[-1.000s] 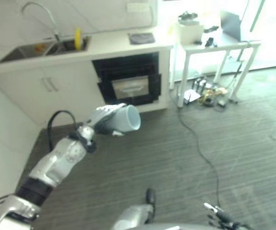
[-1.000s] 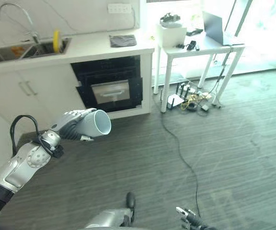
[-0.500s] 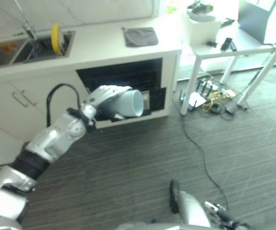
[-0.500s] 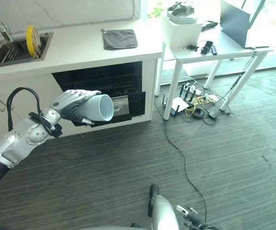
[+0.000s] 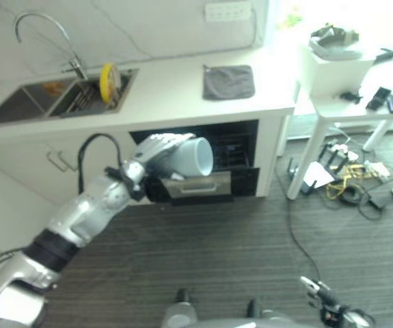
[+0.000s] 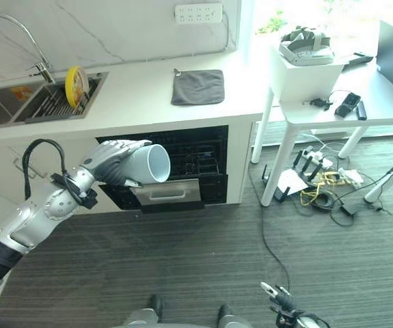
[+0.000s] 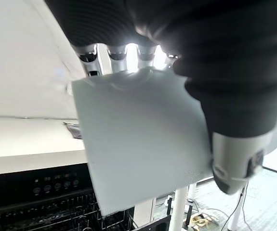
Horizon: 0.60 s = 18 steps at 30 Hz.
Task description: Place the dishes in the dishwasher.
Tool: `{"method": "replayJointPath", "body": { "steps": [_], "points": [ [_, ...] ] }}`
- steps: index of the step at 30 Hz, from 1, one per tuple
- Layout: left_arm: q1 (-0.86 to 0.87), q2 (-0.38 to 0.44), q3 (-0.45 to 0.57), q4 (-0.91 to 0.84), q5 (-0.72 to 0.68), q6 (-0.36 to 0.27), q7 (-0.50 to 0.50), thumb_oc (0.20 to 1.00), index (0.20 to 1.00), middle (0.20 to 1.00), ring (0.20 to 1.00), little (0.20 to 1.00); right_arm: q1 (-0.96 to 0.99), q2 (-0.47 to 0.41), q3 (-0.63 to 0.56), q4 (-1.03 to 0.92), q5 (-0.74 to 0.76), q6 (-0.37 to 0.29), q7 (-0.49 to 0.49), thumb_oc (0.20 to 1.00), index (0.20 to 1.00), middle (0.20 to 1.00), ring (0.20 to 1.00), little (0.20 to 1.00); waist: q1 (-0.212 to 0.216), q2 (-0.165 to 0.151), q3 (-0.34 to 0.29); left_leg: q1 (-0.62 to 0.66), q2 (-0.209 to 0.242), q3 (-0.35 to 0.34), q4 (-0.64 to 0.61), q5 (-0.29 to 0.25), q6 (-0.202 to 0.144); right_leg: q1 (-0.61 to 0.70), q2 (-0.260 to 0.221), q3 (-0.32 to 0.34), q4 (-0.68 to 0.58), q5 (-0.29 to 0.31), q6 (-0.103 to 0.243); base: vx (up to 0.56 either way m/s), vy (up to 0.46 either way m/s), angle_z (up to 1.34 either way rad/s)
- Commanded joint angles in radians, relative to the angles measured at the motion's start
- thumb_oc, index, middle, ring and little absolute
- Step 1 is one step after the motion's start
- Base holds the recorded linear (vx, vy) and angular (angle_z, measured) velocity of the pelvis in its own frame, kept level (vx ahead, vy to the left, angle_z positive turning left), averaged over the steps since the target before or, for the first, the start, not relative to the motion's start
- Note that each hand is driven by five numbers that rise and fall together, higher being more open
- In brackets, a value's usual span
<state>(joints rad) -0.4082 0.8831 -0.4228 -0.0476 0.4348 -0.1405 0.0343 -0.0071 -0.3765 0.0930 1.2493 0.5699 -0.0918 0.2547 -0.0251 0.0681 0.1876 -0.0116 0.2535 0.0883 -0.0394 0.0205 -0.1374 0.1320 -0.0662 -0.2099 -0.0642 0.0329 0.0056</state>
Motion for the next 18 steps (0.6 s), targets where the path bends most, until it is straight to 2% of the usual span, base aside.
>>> {"method": "replayJointPath", "body": {
  "steps": [1,2,3,6,10,11,13,14,16,18],
  "points": [
    [-0.075,0.023,0.072,-0.045,-0.009,-0.023,0.003,0.200,0.200,0.200,0.200,0.200,-0.007,-0.002,-0.010,0.031,0.025,-0.016,-0.011,1.000,1.000,1.000,1.000,1.000,0.007,-0.008,-0.025,0.051,-0.083,-0.008,-0.021,0.087,0.037,-0.054,-0.079,0.042,0.162,-0.086,0.094,0.19,0.512,0.15],
    [-0.076,0.019,0.069,-0.052,-0.007,-0.031,-0.005,0.200,0.200,0.200,0.200,0.200,-0.004,0.003,-0.012,0.032,0.042,-0.015,-0.023,1.000,1.000,1.000,1.000,1.000,0.010,-0.006,-0.025,0.053,-0.097,-0.020,-0.012,0.078,0.044,-0.054,-0.091,0.048,0.173,-0.086,0.100,0.23,0.537,0.17],
    [-0.085,0.017,0.062,-0.063,-0.003,-0.033,-0.020,0.200,0.200,0.200,0.200,0.200,-0.001,0.013,-0.017,0.031,0.082,-0.018,-0.030,1.000,1.000,1.000,1.000,1.000,0.015,-0.010,-0.026,0.050,-0.129,-0.043,0.006,0.053,0.062,-0.054,-0.109,0.062,0.186,-0.082,0.113,0.18,0.402,0.21],
    [-0.104,0.015,0.054,-0.058,-0.005,-0.038,-0.039,0.200,0.200,0.200,0.200,0.200,0.003,0.029,-0.016,0.018,0.084,-0.015,-0.042,1.000,1.000,1.000,1.000,1.000,0.017,-0.016,-0.025,0.057,-0.172,-0.040,0.025,0.021,0.100,-0.068,-0.146,0.070,0.220,-0.068,0.132,0.16,0.363,0.15],
    [-0.142,0.032,0.027,-0.013,-0.023,-0.046,-0.037,0.200,0.200,0.200,0.200,0.200,0.005,0.056,-0.001,-0.005,0.078,-0.006,-0.060,1.000,1.000,1.000,1.000,1.000,0.024,-0.031,-0.036,0.074,-0.226,0.010,0.032,-0.030,0.163,-0.107,-0.210,0.060,0.304,0.030,0.152,0.13,0.319,0.08],
    [-0.142,0.032,0.027,-0.013,-0.023,-0.046,-0.037,0.200,0.200,0.200,0.200,0.200,0.005,0.056,-0.001,-0.005,0.078,-0.006,-0.060,1.000,1.000,1.000,1.000,1.000,0.024,-0.031,-0.036,0.074,-0.226,0.010,0.032,-0.030,0.163,-0.107,-0.210,0.060,0.304,0.030,0.152,0.09,0.252,-0.27],
    [-0.150,0.052,0.030,0.002,-0.038,-0.041,-0.032,0.200,0.200,0.200,0.200,0.200,0.002,0.063,0.010,-0.011,0.054,0.012,-0.054,1.000,1.000,1.000,1.000,1.000,0.040,-0.036,-0.030,0.086,-0.237,0.060,0.036,-0.051,0.186,-0.134,-0.217,0.009,0.385,0.046,0.155,0.09,0.175,-0.40],
    [-0.146,0.065,0.038,-0.005,-0.048,-0.036,-0.023,0.200,0.200,0.200,0.200,0.200,-0.002,0.066,0.017,-0.009,0.039,0.020,-0.046,1.000,1.000,1.000,1.000,1.000,0.043,-0.040,-0.026,0.092,-0.240,0.075,0.038,-0.061,0.191,-0.147,-0.199,0.005,0.386,0.044,0.158,0.09,0.036,-0.52],
    [-0.143,0.073,0.044,-0.018,-0.054,-0.027,-0.019,0.200,0.200,0.200,0.200,0.200,-0.004,0.070,0.024,-0.004,0.012,0.016,-0.036,1.000,1.000,1.000,1.000,1.000,0.039,-0.048,-0.022,0.096,-0.246,0.073,0.042,-0.070,0.189,-0.146,-0.173,0.017,0.325,0.028,0.158,0.13,-0.096,-0.39],
    [-0.141,0.094,0.042,-0.036,-0.061,0.000,-0.009,0.200,0.200,0.200,0.200,0.200,-0.013,0.076,0.035,0.005,0.008,0.009,-0.023,1.000,1.000,1.000,1.000,1.000,0.034,-0.065,-0.016,0.112,-0.248,0.072,0.053,-0.097,0.182,-0.147,-0.174,0.040,0.193,0.080,0.179,0.19,-0.291,-0.01]
  ]
}}
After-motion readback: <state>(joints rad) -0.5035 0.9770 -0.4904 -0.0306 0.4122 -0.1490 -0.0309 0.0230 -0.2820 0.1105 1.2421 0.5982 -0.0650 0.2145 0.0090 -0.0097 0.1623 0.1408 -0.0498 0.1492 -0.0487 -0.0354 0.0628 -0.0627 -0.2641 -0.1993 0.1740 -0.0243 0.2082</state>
